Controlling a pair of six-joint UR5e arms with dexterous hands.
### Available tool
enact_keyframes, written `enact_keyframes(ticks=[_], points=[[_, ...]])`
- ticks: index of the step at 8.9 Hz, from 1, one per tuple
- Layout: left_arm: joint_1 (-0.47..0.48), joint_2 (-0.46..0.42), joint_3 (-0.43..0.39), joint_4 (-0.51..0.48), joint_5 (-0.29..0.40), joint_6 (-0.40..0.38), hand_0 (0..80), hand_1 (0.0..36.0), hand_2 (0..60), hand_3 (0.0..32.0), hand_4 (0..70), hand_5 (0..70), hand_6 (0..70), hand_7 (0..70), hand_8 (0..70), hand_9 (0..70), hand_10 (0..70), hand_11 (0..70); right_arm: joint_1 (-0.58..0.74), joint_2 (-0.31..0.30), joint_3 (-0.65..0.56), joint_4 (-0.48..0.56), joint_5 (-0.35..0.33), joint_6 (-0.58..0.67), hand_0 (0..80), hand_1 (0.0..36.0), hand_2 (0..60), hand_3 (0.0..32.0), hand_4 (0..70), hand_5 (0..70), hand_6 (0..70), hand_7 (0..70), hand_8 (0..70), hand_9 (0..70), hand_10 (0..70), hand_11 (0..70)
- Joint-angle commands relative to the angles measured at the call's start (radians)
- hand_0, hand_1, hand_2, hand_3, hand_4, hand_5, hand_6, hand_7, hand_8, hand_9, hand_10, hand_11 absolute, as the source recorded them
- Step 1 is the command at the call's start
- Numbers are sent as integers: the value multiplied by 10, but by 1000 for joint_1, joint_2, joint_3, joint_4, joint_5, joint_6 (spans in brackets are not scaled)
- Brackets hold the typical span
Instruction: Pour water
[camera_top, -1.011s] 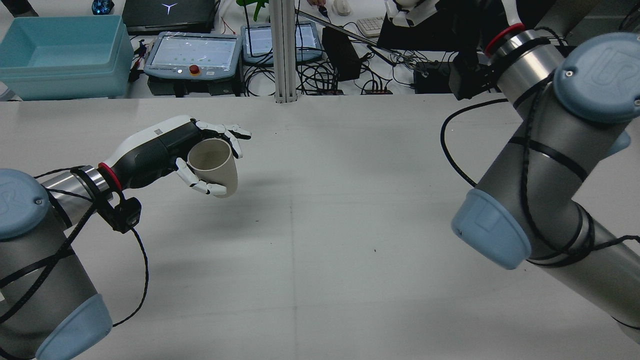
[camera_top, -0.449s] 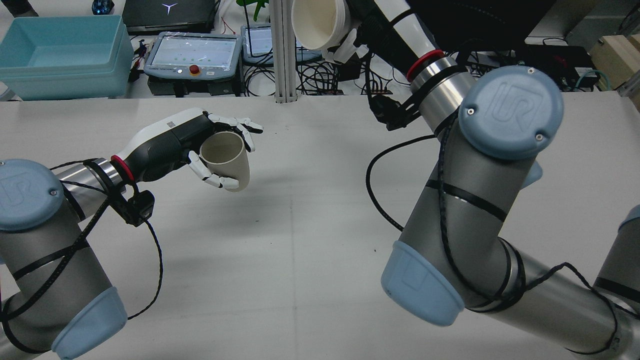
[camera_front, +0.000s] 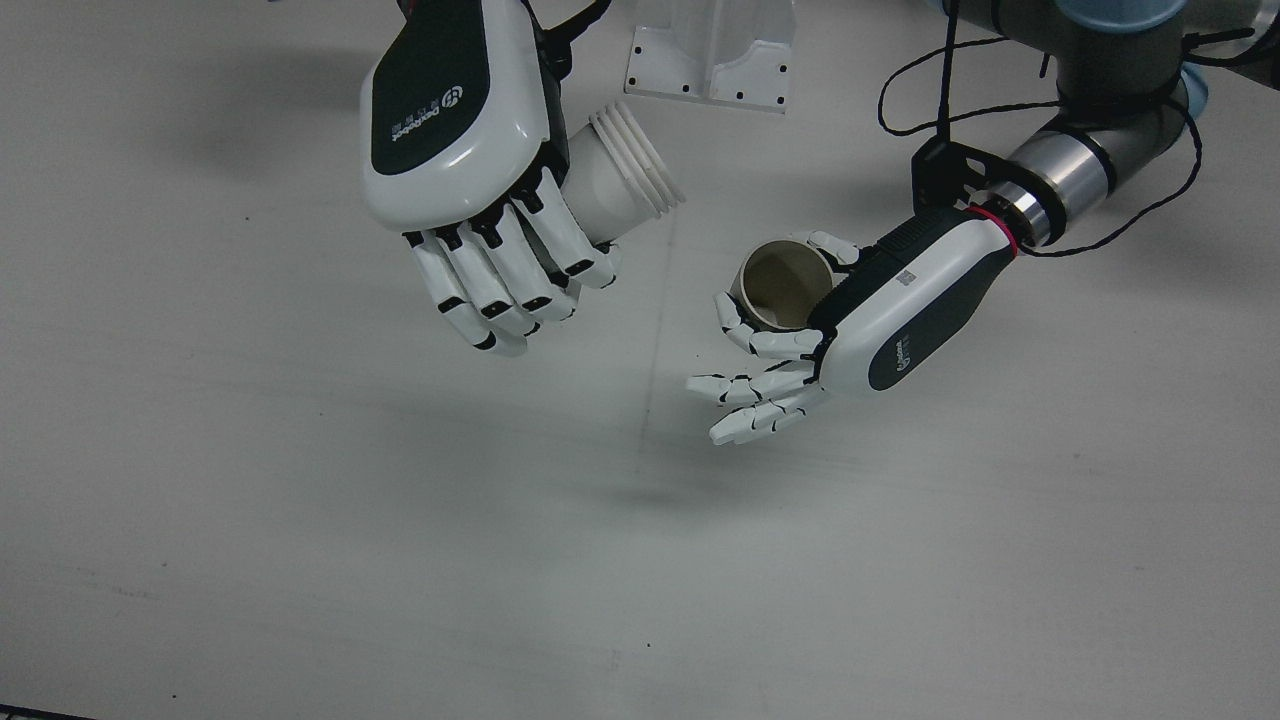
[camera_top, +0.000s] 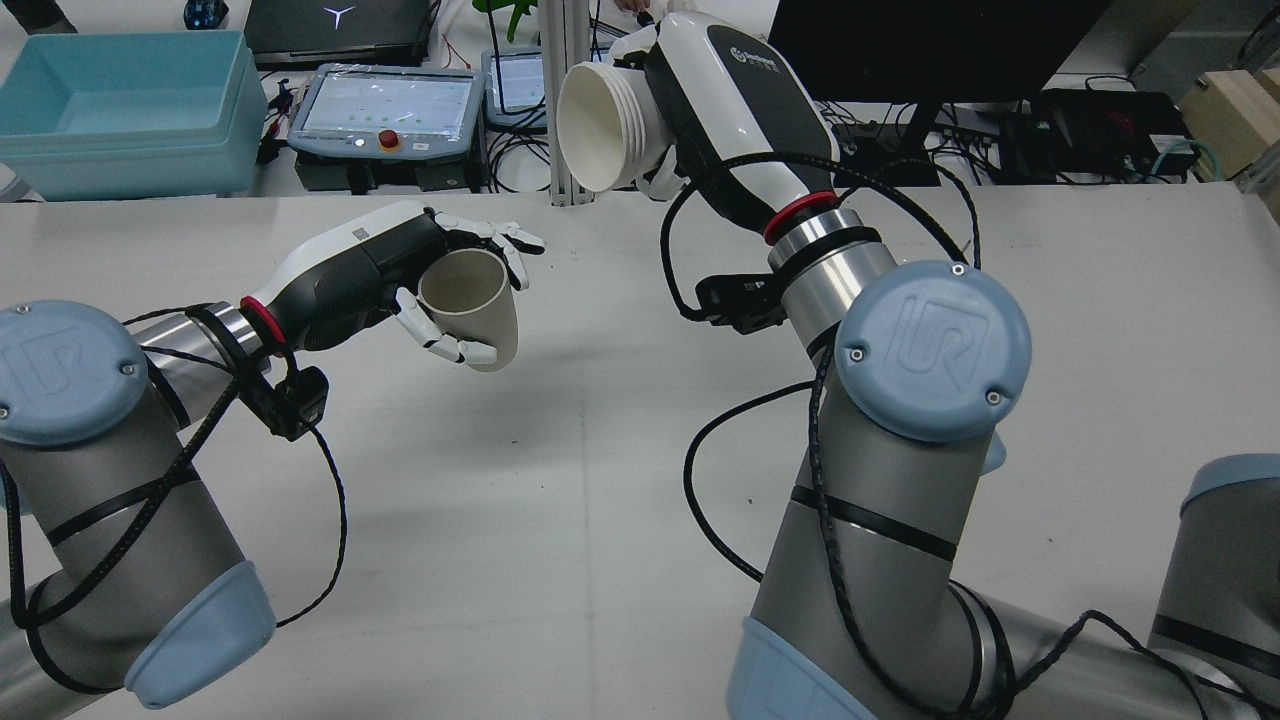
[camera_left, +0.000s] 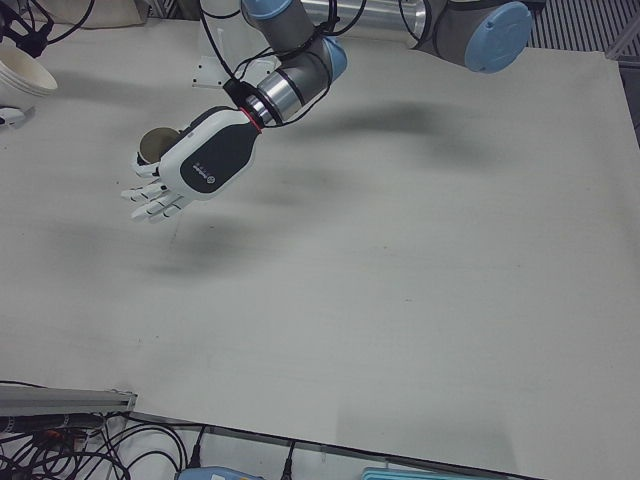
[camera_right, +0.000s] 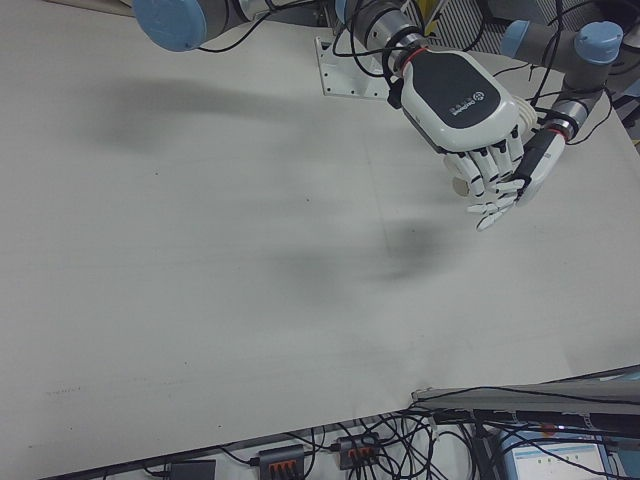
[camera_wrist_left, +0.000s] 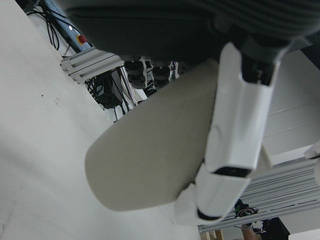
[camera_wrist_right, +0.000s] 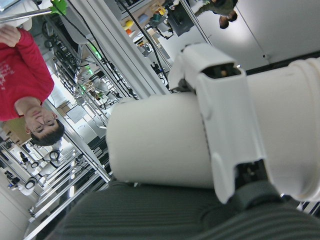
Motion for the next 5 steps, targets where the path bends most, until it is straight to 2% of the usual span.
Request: enact_keyframes(ticks=[1, 2, 3, 4, 5], points=[[-9, 234, -48, -167, -1, -70, 686, 360, 600, 0, 700, 700, 206, 171, 87, 79, 63, 109, 44, -360, 52, 269, 28, 552, 800, 360, 600, 0, 700, 700, 670, 700, 431, 533, 372, 555], [-10, 329, -60, -235, -3, -96, 708, 360, 600, 0, 700, 700, 199, 173, 85, 78, 63, 109, 79, -435, 35, 268, 16, 744, 800, 360, 600, 0, 700, 700, 671, 700, 435, 536, 380, 564], [-16, 441, -66, -334, -3, -104, 710, 360, 600, 0, 700, 700, 198, 172, 84, 78, 63, 109, 145, -507, -18, 266, -44, 961, 800, 360, 600, 0, 700, 700, 659, 700, 433, 533, 399, 587], [-25, 531, -59, -426, -3, -104, 708, 360, 600, 0, 700, 700, 195, 169, 83, 76, 62, 108, 221, -526, -99, 269, -134, 1079, 800, 360, 600, 0, 689, 700, 678, 700, 449, 554, 431, 633], [-30, 593, -52, -494, -3, -105, 728, 360, 600, 0, 700, 700, 197, 171, 85, 77, 64, 110, 271, -572, -126, 285, -182, 1103, 800, 360, 600, 0, 677, 700, 700, 700, 474, 585, 462, 678]])
